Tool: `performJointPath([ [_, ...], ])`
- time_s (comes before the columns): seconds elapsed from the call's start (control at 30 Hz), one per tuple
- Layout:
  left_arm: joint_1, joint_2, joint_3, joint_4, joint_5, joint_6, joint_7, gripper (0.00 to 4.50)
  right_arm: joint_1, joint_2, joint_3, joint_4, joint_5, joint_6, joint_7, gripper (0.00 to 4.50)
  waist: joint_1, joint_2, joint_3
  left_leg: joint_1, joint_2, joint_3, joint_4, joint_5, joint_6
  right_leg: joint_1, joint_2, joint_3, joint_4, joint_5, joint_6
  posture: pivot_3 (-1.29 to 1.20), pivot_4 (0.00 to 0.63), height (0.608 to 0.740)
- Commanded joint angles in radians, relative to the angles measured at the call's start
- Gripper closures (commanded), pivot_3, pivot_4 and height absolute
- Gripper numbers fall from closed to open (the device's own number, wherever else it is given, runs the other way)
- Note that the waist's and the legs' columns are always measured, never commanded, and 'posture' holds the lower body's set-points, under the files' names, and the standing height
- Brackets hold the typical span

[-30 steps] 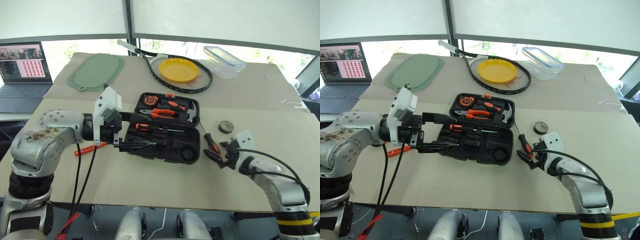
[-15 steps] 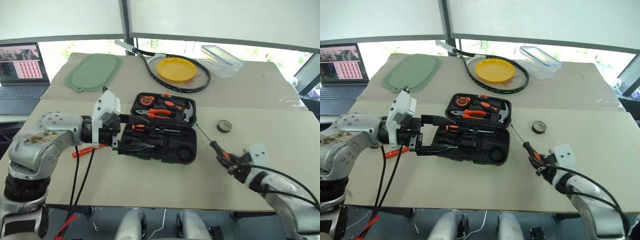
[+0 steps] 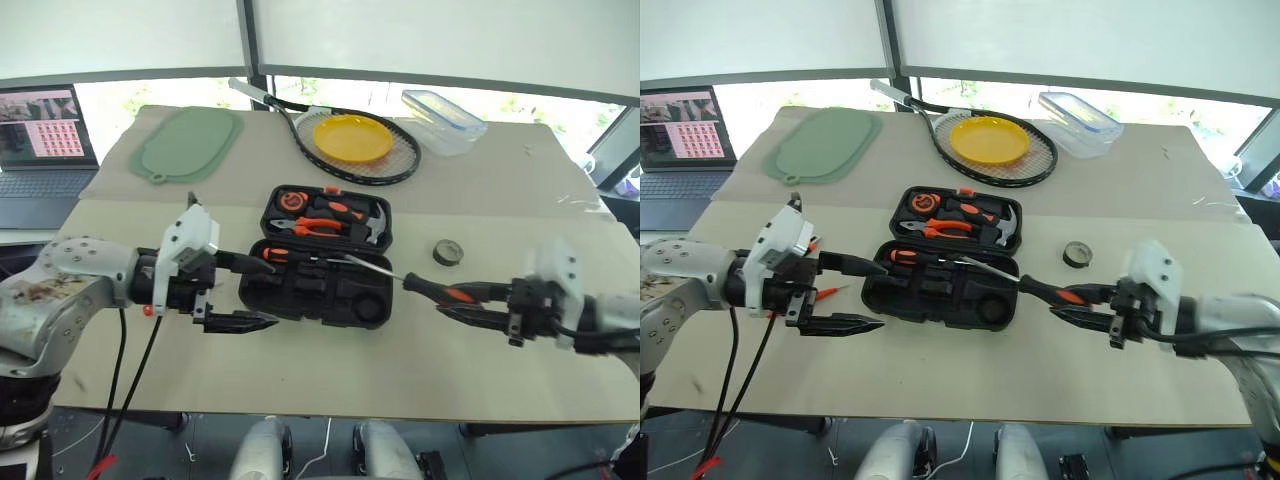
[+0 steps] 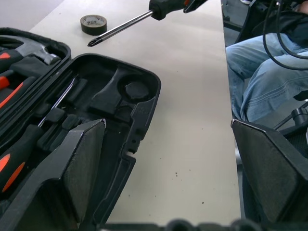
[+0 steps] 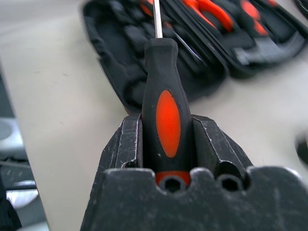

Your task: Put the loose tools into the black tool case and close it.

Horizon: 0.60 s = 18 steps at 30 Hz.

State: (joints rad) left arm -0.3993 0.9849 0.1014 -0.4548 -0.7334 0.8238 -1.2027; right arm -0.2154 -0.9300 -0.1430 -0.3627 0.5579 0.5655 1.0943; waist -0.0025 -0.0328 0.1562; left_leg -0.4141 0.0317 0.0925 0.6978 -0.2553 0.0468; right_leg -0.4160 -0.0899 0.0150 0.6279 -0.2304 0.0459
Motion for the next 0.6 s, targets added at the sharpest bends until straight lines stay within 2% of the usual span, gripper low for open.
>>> performJointPath([
  [0.03, -0.032, 0.005, 0.019, -0.001, -0.013, -0.023, 0.004, 0.0, -0.201, 0.077, 0.189, 0.188, -0.14, -0.122, 0.052, 3.46, -0.002, 0.0, 0.0, -0.001, 0.0, 0.0, 0.0, 0.0, 0.0, -0.002, 0.0, 0.0, 0.001, 0.0, 0.0, 0.0, 0.15, 0.738],
  [0.1, -0.039, 0.001, 0.021, 0.002, -0.016, -0.022, 0.017, 0.0, -0.299, 0.141, 0.278, 0.306, -0.208, -0.176, 0.075, 3.46, -0.003, 0.0, 0.0, -0.002, -0.001, 0.0, -0.001, 0.001, -0.001, -0.004, 0.001, 0.0, 0.002, 0.0, 0.0, 0.0, 0.15, 0.738],
  [0.23, -0.033, 0.007, 0.029, -0.01, -0.027, -0.012, 0.034, 0.0, -0.411, 0.23, 0.362, 0.488, -0.289, -0.27, 0.109, 3.46, 0.005, 0.0, 0.0, -0.006, 0.0, -0.001, -0.002, 0.001, -0.002, -0.007, 0.001, -0.002, 0.002, 0.0, -0.001, 0.0, 0.15, 0.738],
  [0.6, -0.032, 0.006, 0.02, -0.021, -0.032, -0.016, 0.067, 0.0, -0.493, 0.317, 0.398, 0.704, -0.397, -0.395, 0.137, 3.46, 0.003, 0.0, 0.001, -0.008, 0.0, 0.0, -0.001, 0.001, -0.002, -0.008, 0.0, -0.002, 0.002, 0.0, 0.0, 0.0, 0.15, 0.738],
])
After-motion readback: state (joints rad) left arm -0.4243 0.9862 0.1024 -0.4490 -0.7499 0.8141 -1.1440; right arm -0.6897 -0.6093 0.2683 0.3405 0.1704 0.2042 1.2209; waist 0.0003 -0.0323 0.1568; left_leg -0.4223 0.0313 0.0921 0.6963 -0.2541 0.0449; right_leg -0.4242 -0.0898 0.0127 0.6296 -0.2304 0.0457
